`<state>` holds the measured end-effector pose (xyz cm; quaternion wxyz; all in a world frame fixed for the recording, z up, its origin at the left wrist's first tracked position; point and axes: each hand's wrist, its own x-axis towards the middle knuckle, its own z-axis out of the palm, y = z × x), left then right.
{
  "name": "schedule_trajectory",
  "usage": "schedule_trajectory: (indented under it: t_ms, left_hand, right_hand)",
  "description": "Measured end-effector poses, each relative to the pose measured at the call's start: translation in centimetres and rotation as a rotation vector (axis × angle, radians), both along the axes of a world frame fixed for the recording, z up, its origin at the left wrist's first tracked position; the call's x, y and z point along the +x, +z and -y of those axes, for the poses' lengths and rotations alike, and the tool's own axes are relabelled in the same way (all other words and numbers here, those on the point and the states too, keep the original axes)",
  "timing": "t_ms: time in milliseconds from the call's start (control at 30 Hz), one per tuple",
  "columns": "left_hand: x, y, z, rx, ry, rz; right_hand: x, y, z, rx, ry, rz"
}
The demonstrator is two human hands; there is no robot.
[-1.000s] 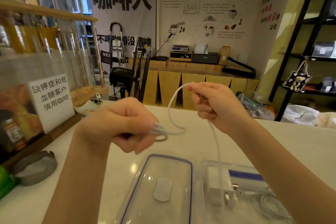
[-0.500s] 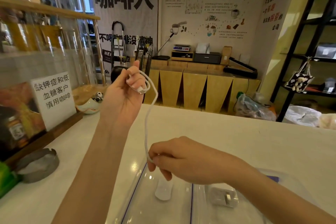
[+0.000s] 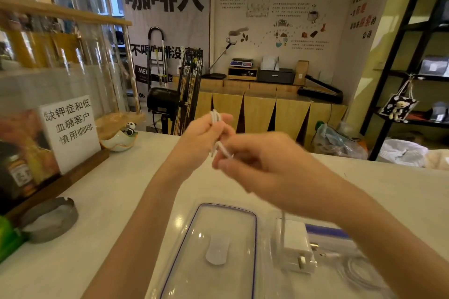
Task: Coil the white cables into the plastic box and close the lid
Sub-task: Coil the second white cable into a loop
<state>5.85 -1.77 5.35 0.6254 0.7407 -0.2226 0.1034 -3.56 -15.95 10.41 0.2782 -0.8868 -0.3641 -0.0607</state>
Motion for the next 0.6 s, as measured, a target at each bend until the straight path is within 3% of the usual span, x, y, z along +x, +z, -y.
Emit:
schedule_trajectory:
  t_ms: [67,200,300,467,600]
  left_hand:
    - [-0.6,0.4,0.0,0.117,-0.116,-0.010]
    - [-1.7,1.5,0.6,0.083,-0.187,-0.087]
    - [-2.8,2.2,0.5,-0.002,-0.532,-0.222]
    - [-2.8,2.9,-0.2,-0.421,-1.005,-0.411]
    - [-1.9,2.6,-0.2,-0.782,-1.129,-0.578]
  right_hand:
    - [0.5,1.2,1.0,0.169,-0.010,-0.063]
    - [2.1,2.3,3.2,0.494,-0.071,-0.251]
    - [3.2,1.8,4.0,0.658,-0.094,-0.380]
    - [4.5,-0.4,3.5,0.796,-0.068,-0.583]
    - [4.1,-2.4,2.2,0.723,-0.090,-0.671]
